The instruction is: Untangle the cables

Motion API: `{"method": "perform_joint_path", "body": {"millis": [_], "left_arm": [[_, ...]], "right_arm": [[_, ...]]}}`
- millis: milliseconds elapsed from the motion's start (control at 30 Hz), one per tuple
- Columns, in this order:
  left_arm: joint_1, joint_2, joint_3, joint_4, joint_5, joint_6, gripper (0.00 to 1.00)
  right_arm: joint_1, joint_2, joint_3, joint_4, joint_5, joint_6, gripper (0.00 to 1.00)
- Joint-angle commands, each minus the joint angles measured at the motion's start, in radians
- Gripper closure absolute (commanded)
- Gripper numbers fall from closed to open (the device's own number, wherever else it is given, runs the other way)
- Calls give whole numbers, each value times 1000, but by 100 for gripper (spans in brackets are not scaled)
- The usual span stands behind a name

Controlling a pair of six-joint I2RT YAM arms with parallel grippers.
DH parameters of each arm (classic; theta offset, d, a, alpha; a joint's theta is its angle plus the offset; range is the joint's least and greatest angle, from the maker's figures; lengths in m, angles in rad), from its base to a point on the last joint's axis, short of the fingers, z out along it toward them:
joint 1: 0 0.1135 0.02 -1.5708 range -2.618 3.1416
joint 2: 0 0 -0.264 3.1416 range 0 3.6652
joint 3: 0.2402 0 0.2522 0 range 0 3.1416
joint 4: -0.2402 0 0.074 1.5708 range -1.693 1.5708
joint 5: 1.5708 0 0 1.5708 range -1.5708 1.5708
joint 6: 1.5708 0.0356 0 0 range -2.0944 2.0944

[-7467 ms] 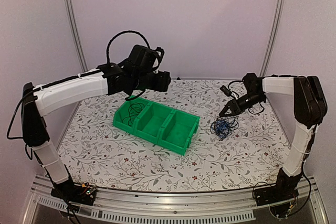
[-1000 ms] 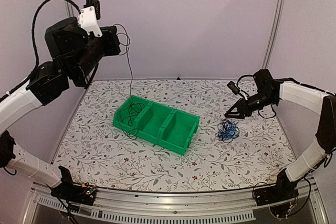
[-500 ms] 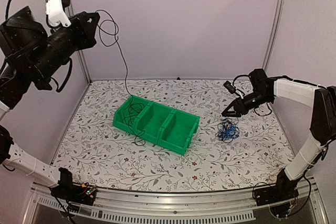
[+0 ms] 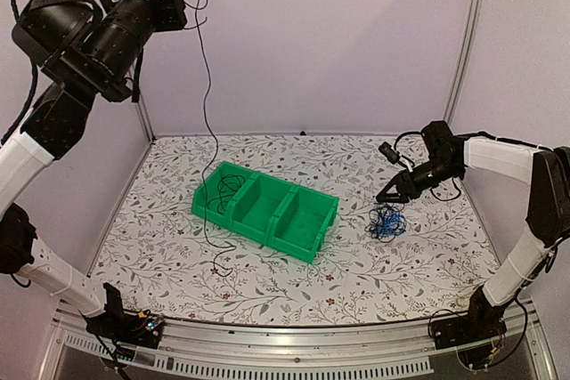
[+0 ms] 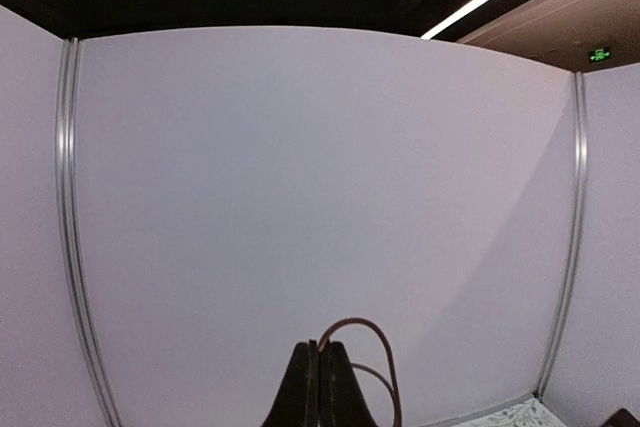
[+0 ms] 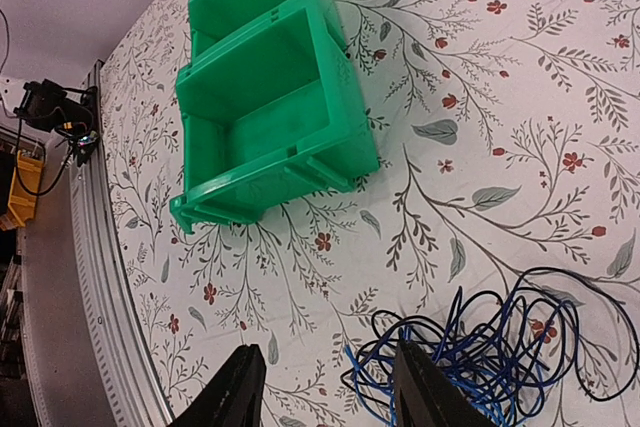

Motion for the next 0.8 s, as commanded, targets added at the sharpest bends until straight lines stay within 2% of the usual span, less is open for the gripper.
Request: {"method": "perform_joint_path", "body": {"millis": [0,167,300,633,767], "left_arm": [[165,104,173,-161,41,-137,100],[249,146,221,-177,101,-155,100],[348,158,199,-249,180,-240,100],[485,92,-152,-290,302,-516,100],[493,78,-211,-290,323,-556,100]], "right_arm": [[3,-33,-26,22,3,-7,52],[3,-34,-48,34,7,-5,52],[3,-28,-53,38,8,-5,52],[4,-25,-57,42,35,-12,52],[4,-35,-75,44,42,-16,52]]}}
